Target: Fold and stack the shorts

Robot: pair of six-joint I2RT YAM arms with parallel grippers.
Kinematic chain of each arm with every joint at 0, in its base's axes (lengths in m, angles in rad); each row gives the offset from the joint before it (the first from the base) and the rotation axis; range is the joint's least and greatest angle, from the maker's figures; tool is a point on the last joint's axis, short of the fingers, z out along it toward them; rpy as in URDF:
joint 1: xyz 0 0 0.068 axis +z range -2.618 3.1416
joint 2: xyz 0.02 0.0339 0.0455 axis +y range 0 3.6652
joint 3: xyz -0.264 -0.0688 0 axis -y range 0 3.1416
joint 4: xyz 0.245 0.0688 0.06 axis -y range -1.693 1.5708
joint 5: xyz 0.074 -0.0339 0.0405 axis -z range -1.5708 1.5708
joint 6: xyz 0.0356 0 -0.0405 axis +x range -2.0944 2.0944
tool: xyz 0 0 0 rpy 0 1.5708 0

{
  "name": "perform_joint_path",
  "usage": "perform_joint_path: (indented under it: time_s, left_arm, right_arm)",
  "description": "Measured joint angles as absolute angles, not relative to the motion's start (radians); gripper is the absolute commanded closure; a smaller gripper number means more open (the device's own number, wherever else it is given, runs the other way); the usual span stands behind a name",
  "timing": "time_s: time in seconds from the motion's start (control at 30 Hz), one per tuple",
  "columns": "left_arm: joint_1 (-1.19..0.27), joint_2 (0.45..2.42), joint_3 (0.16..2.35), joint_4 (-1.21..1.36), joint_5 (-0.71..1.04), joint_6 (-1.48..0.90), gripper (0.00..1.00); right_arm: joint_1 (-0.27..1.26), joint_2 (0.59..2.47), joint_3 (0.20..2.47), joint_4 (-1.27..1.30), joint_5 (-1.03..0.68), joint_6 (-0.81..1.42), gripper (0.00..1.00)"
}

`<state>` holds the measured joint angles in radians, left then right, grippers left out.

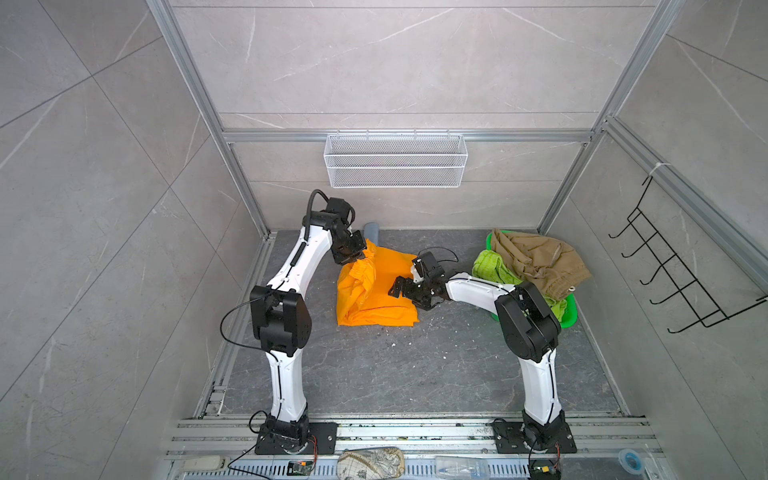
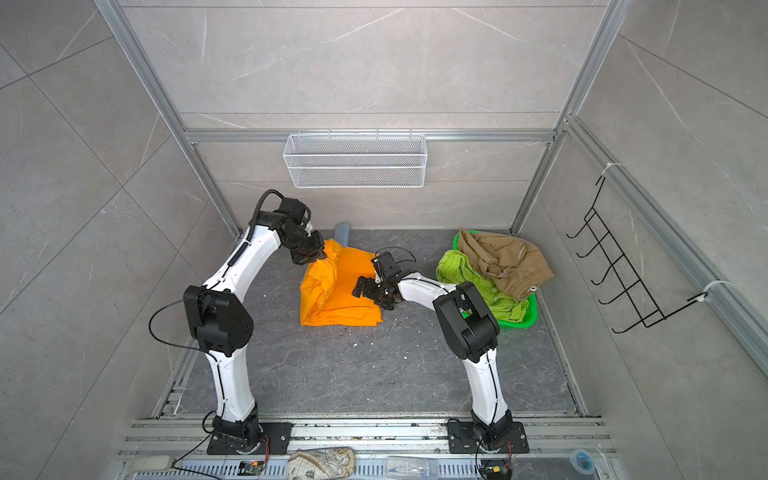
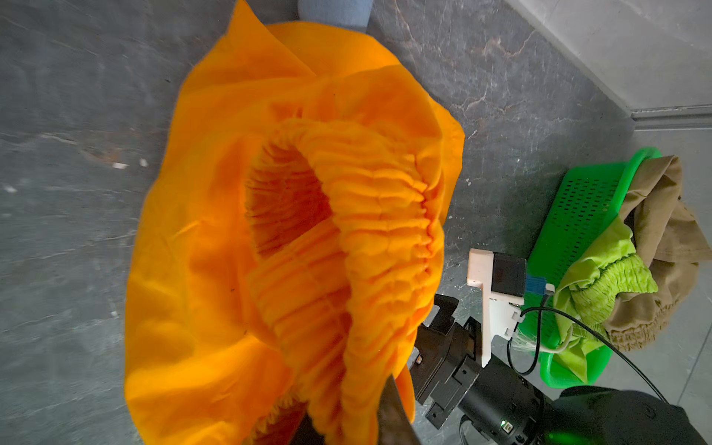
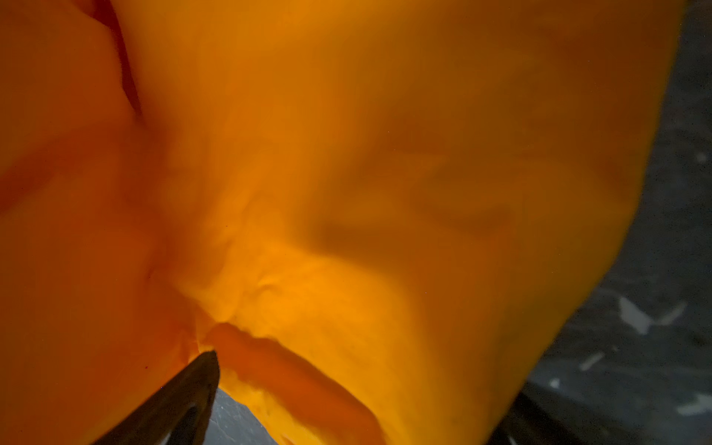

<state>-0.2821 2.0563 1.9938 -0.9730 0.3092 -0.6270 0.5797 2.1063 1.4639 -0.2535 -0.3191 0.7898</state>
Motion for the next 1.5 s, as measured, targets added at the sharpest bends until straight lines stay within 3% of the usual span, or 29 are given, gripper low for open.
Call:
perform_joint_path:
  time_s: [0.17, 0.37, 0.43, 0.47, 0.5, 0.7, 0.9, 1.07, 1.2, 1.5]
  left_arm:
    - [-0.318, 2.087, 1.887, -0.827, 0.374, -0.735, 0.94]
    - [-0.347, 2.129, 1.834, -0.672, 0.453, -0.793, 0.63]
    - [-0.348, 2.129, 1.818, -0.644, 0.471, -0.789, 0.40]
    - [-0.349, 2.129, 1.815, -0.632, 0.477, -0.784, 0.09]
    - [-0.349, 2.127, 1.814, -0.617, 0.479, -0.780, 0.00]
    - [-0.320, 1.999, 1.766, -0.545, 0.473, -0.731, 0.00]
    - [-0.186, 1.711, 1.439, -0.236, 0.528, -0.852, 0.00]
    - [-0.173, 1.695, 1.119, 0.104, 0.555, -1.051, 0.00]
    - [-0.193, 1.708, 0.906, 0.189, 0.552, -1.148, 0.00]
    - [-0.199, 1.707, 0.720, 0.369, 0.554, -1.198, 0.00]
  right_arm:
    - [0.580, 2.106, 1.456, -0.236, -0.324, 0.793, 0.01]
    - [0.568, 2.090, 1.426, -0.213, -0.347, 0.792, 0.01]
    - [0.557, 2.066, 1.397, -0.216, -0.356, 0.791, 0.01]
    - [0.546, 2.047, 1.375, -0.226, -0.360, 0.789, 0.01]
    - [0.534, 2.028, 1.356, -0.236, -0.363, 0.788, 0.01]
    - [0.466, 1.878, 1.343, -0.358, -0.313, 0.734, 0.01]
    - [0.484, 1.829, 1.485, -0.417, -0.257, 0.703, 0.01]
    - [0.546, 1.917, 1.654, -0.403, -0.266, 0.750, 0.01]
    - [0.600, 2.024, 1.728, -0.335, -0.304, 0.824, 0.01]
    - [0.611, 2.205, 1.719, -0.317, -0.329, 0.850, 0.01]
